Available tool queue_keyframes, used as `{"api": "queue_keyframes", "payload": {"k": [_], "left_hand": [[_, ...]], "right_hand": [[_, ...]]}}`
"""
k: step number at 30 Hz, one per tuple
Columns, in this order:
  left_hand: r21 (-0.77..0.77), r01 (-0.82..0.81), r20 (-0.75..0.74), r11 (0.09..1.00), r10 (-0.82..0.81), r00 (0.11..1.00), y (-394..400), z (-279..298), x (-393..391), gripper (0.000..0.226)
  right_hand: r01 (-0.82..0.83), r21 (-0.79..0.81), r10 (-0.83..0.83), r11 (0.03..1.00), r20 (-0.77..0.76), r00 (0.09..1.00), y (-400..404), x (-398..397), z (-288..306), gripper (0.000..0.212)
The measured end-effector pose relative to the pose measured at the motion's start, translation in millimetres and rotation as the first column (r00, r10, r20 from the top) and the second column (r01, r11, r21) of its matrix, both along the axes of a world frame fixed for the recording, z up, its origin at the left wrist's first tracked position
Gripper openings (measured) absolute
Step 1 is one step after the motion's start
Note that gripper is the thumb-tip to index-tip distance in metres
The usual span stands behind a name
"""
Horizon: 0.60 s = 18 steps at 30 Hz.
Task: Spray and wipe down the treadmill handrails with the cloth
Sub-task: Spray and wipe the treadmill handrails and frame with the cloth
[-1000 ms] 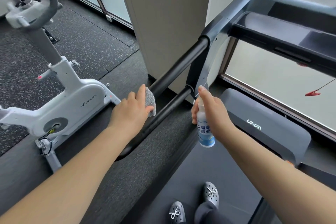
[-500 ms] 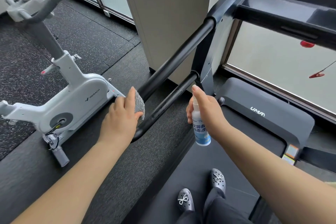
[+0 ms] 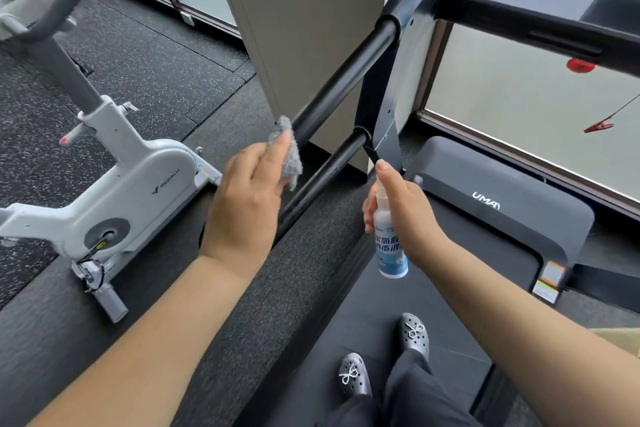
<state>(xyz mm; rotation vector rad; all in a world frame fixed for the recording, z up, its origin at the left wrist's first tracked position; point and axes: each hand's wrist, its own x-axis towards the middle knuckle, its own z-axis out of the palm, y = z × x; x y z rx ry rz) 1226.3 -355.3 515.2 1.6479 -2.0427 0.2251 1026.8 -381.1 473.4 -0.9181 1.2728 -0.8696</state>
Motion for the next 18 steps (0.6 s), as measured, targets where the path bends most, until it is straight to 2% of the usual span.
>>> {"api": "queue_keyframes", "payload": {"k": [5,8,10,12,15,17,18], "left_hand": [[0.11,0.132,0.002,0.985,-0.134,0.991,-20.8,-20.6,-31.8,0.055],[0.206,0.135,-0.033,0.969,-0.131,0.991,-18.3,-44.2,-37.2,0.062],[0.27,0.087,-0.073,0.959,-0.069,0.995,-8.9,-63.3,-35.4,0.068],[0.314,-0.009,-0.15,0.949,0.059,0.987,-1.0,-82.1,-31.7,0.067],[0.385,-0.187,-0.305,0.904,0.315,0.899,0.2,-98.3,-25.9,0.059],[0.372,-0.26,-0.311,0.891,0.384,0.87,-5.1,-105.7,-20.6,0.055],[0.338,-0.289,-0.268,0.896,0.386,0.882,-8.7,-109.2,-16.6,0.054]], "right_hand": [[-0.023,0.0,0.023,1.0,-0.034,0.999,-15.9,-11.9,-16.6,0.065],[-0.06,0.033,0.062,0.998,-0.083,0.995,-31.3,-18.1,-32.7,0.065],[-0.091,0.065,0.097,0.994,-0.099,0.99,-41.7,-17.8,-44.4,0.063],[-0.129,0.101,0.14,0.986,-0.114,0.983,-52.0,-11.6,-59.3,0.061],[-0.167,0.132,0.182,0.977,-0.115,0.977,-63.3,7.9,-82.2,0.059],[-0.201,0.135,0.216,0.97,-0.112,0.97,-68.4,25.1,-98.6,0.06],[-0.217,0.139,0.233,0.966,-0.11,0.966,-69.3,33.9,-106.1,0.06]]}}
